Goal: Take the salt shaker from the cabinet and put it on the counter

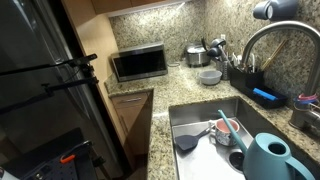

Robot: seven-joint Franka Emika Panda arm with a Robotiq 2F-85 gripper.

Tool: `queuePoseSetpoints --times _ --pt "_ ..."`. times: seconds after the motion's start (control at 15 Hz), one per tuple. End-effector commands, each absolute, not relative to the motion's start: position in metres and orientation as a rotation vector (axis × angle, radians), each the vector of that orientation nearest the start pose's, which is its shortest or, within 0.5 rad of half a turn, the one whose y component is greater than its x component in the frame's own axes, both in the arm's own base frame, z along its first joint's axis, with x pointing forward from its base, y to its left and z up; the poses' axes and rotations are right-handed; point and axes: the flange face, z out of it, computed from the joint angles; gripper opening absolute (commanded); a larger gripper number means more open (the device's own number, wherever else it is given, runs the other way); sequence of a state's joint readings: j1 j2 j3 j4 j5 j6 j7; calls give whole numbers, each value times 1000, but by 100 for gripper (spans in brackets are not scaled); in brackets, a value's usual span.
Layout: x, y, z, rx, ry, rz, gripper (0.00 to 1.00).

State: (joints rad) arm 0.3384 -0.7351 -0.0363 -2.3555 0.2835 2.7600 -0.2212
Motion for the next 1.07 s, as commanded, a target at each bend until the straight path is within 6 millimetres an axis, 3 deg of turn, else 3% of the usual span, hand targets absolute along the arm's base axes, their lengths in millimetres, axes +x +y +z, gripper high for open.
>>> queuePoseSetpoints --times 0.0,0.2,0.6,1.0 --pt "359 94 720 -2375 -383 -1515 100" --pt "363 96 722 -2343 -374 -1564 100" --pt "382 105 753 -2160 -168 -1708 100" --pt "428 100 779 -1973 115 -1791 100"
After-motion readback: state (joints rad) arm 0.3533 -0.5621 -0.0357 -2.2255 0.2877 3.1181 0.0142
